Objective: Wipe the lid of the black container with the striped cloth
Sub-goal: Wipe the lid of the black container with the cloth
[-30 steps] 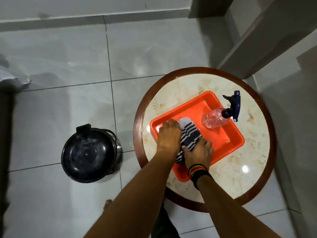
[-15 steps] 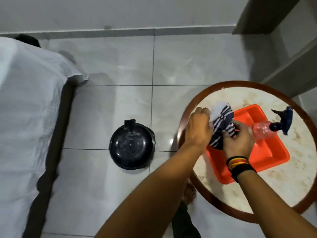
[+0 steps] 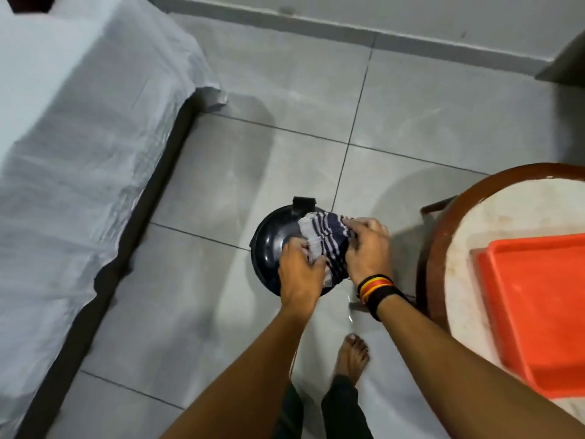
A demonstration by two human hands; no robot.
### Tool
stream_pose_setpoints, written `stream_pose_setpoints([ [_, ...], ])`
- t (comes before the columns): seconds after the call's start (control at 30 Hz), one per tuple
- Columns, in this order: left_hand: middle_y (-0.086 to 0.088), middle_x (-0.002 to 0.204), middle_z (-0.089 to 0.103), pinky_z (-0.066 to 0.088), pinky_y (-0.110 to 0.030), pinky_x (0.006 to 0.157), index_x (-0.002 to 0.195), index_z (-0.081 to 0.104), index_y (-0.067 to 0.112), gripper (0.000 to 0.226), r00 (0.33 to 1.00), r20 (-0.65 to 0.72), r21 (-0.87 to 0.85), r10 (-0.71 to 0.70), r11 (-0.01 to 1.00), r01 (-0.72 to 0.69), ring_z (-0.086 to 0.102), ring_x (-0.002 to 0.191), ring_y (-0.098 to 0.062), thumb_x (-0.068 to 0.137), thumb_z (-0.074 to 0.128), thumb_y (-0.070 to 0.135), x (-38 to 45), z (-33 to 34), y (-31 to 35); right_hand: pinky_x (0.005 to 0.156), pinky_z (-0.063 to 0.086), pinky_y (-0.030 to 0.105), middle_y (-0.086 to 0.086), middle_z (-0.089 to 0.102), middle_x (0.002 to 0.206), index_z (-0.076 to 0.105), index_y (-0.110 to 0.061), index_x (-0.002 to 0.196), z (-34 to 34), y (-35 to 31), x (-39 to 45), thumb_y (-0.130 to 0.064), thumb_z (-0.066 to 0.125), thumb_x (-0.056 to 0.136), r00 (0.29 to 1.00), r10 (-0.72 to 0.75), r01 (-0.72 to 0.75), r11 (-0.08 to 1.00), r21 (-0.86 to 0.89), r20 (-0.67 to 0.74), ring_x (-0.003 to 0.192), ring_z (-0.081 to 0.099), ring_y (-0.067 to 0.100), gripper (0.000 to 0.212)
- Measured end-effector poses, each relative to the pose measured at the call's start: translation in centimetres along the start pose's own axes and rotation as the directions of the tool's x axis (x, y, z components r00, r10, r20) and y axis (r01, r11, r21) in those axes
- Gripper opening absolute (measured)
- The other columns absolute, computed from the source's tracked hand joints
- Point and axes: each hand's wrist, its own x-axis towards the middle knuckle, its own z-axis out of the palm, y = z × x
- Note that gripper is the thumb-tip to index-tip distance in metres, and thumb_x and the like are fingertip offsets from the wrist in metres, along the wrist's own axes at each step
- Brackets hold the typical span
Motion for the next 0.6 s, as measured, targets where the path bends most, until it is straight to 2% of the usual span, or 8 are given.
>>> stream_pose_setpoints([
  [0.1,-0.004,0.102,0.067,0.061,-0.047,0.084,0.103,0.059,0.021,0.027,0.998,-0.021,-0.01,-0.052,0.999,0.052,0.068,0.091,-0.022,0.085,0.079,0.016,1.7,1.6,-5.3,0.105,0.047,0.035,0.003,0.063,0.117,0.069,-0.018,0.124,5.3,1.7,1.1,0.008,0.046,0.086,0.997,-0.034,0.036,0.999,-0.027,0.076,0.118,0.05,0.025,0.052],
  [0.2,-0.007,0.121,0.061,0.055,-0.045,0.099,0.122,0.06,0.015,0.036,0.999,-0.036,0.16,-0.024,0.987,0.03,0.061,0.112,-0.026,0.089,0.075,0.014,3.8,2.5,-9.2,0.116,0.037,0.042,0.007,0.056,0.143,0.061,-0.019,0.134,10.3,3.9,2.6,0.006,0.047,0.087,0.978,-0.03,0.051,0.994,-0.098,0.206,0.138,0.042,0.029,0.055],
  [0.27,-0.013,0.143,0.05,0.045,-0.043,0.114,0.141,0.049,0.01,0.063,1.0,0.004,0.386,0.029,0.922,-0.028,0.048,0.135,-0.033,0.086,0.078,0.019,5.2,2.3,-11.0,0.122,0.024,0.051,0.01,0.033,0.162,0.048,-0.02,0.146,12.5,5.1,2.8,-0.004,0.051,0.091,0.957,0.001,0.055,0.981,-0.184,0.292,0.152,0.022,0.032,0.057],
  [0.3,-0.017,0.157,0.038,0.034,-0.045,0.121,0.153,0.037,0.008,0.085,0.999,0.046,0.477,0.026,0.878,-0.045,0.035,0.148,-0.037,0.083,0.082,0.026,5.9,2.1,-11.8,0.124,0.019,0.053,0.011,0.021,0.167,0.039,-0.019,0.151,13.5,5.5,2.5,-0.013,0.053,0.093,0.953,0.019,0.05,0.975,-0.218,0.303,0.155,0.013,0.032,0.059],
  [0.33,-0.021,0.168,0.018,0.021,-0.047,0.127,0.161,0.019,0.006,0.111,0.995,0.103,0.54,0.006,0.839,-0.061,0.015,0.157,-0.04,0.078,0.086,0.036,6.6,2.1,-12.9,0.124,0.014,0.055,0.013,0.012,0.169,0.031,-0.017,0.154,14.6,6.0,2.0,-0.024,0.052,0.095,0.952,0.035,0.038,0.972,-0.232,0.303,0.156,0.006,0.032,0.063],
  [0.4,-0.022,0.171,-0.018,-0.003,-0.051,0.127,0.163,-0.01,0.003,0.15,0.976,0.216,0.61,-0.013,0.783,-0.124,-0.018,0.159,-0.039,0.065,0.089,0.059,8.3,2.1,-14.5,0.125,0.006,0.057,0.016,-0.001,0.169,0.016,-0.013,0.159,16.3,6.4,0.8,-0.044,0.047,0.098,0.958,0.048,0.018,0.974,-0.227,0.281,0.156,-0.004,0.034,0.075],
  [0.5,-0.022,0.167,-0.03,-0.014,-0.056,0.124,0.16,-0.02,-0.001,0.172,0.951,0.308,0.62,0.001,0.758,-0.202,-0.029,0.155,-0.038,0.048,0.079,0.083,10.2,2.9,-15.8,0.124,-0.001,0.061,0.019,-0.01,0.168,0.003,-0.01,0.159,18.3,6.5,0.5,-0.061,0.038,0.097,0.974,0.046,0.011,0.97,-0.244,0.224,0.155,-0.013,0.036,0.088],
  [0.6,-0.021,0.167,-0.029,-0.019,-0.056,0.121,0.16,-0.016,-0.003,0.177,0.95,0.311,0.577,0.026,0.789,-0.211,-0.031,0.154,-0.038,0.033,0.053,0.098,11.4,3.6,-16.9,0.122,-0.003,0.065,0.02,-0.01,0.168,-0.001,-0.011,0.159,20.4,6.3,2.6,-0.07,0.031,0.094,0.981,0.027,0.039,0.943,-0.33,0.193,0.155,-0.013,0.038,0.094],
])
